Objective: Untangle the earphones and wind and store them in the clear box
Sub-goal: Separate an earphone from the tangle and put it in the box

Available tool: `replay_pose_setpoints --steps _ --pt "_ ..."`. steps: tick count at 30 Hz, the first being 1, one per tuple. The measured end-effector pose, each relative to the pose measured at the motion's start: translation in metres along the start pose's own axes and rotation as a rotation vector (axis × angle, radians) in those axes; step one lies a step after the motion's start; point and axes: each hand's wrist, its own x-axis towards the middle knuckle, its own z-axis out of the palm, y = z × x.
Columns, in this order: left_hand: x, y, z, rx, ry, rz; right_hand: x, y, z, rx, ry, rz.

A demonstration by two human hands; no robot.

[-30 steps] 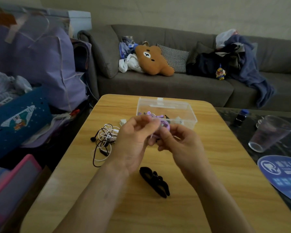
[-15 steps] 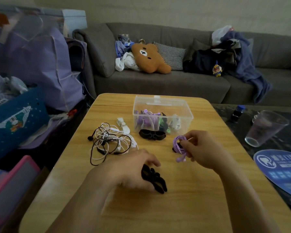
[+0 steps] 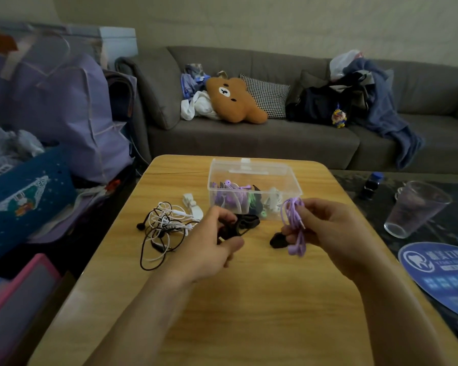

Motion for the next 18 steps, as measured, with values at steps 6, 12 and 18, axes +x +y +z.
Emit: replay_pose_setpoints --steps 6,12,18 --pt "0.001 0.008 0.007 -0.301 -0.126 -0.077 -0.002 -0.001 0.014 -0.053 -0.110 -0.050" --pt "0.000 0.006 0.009 -0.274 -0.134 -0.164 -0.001 0.002 0.025 -0.093 -0.078 -0.129" --pt "0.005 0.007 0.015 -0.474 -0.012 -0.195 -0.001 0.005 0.036 -0.126 -0.102 -0.125"
